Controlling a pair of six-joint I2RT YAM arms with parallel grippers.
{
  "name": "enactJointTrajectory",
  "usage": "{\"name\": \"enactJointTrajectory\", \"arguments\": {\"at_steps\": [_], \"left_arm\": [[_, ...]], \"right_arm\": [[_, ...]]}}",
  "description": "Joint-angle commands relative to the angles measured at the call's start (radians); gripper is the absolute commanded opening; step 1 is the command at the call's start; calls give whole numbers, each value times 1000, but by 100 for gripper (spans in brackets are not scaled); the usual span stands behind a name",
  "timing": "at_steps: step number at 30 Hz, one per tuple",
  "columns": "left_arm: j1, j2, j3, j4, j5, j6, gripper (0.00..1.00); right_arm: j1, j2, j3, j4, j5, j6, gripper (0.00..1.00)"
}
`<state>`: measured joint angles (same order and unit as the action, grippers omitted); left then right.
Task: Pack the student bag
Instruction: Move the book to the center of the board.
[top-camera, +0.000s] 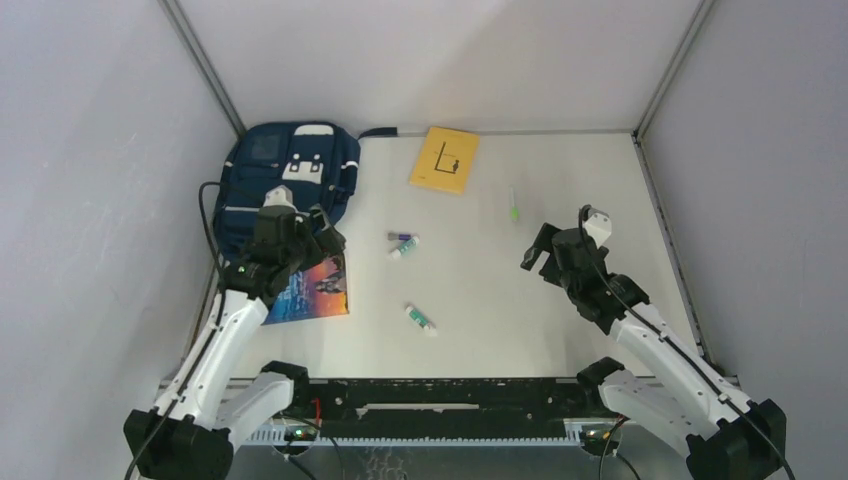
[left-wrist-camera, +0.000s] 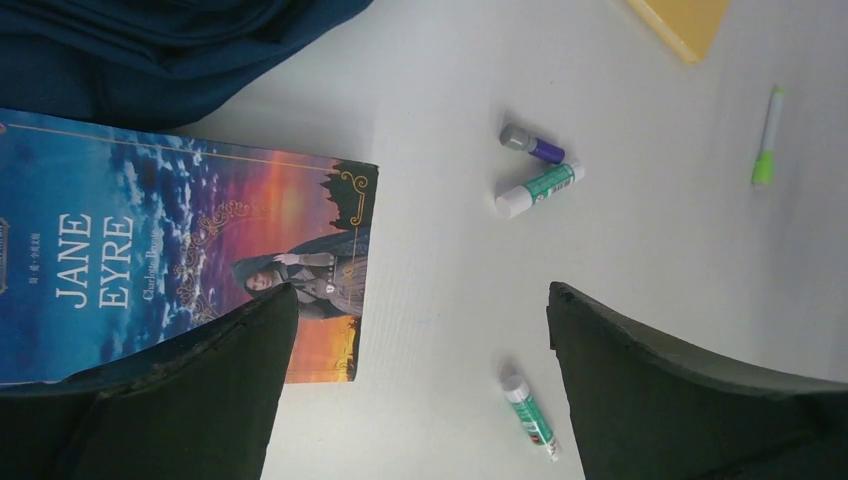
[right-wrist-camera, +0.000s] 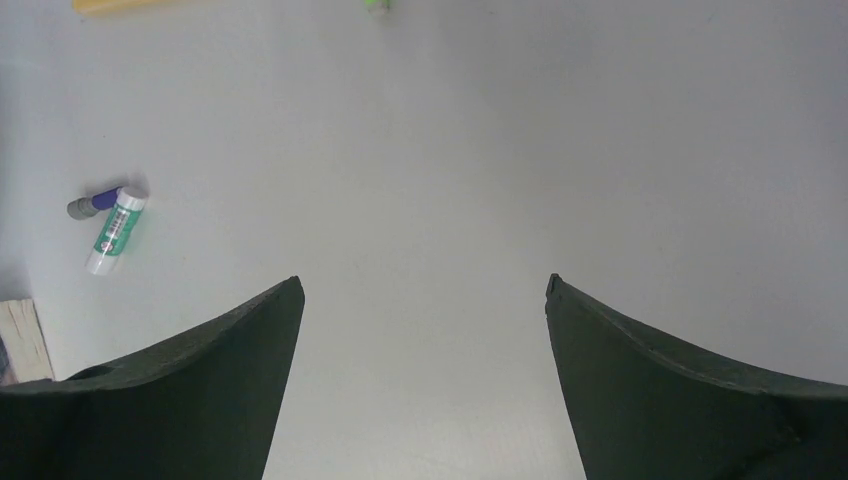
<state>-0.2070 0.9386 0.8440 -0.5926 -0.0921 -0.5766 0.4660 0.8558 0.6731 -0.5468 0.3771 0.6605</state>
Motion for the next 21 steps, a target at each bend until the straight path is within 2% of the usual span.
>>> {"name": "enactJointTrajectory", "arguments": {"at_steps": [1,14,21], "left_arm": [[7,-50,1,40,-46,-8,99],[7,-18,-1,24,-43,19,98],[9,62,10,-43,-120,-20,98]], "right_arm": [[-6,8,7,25,7,15,100],[-6,14,8,15,6,14,100],[-6,-7,-9,15,-11,17,100]]}}
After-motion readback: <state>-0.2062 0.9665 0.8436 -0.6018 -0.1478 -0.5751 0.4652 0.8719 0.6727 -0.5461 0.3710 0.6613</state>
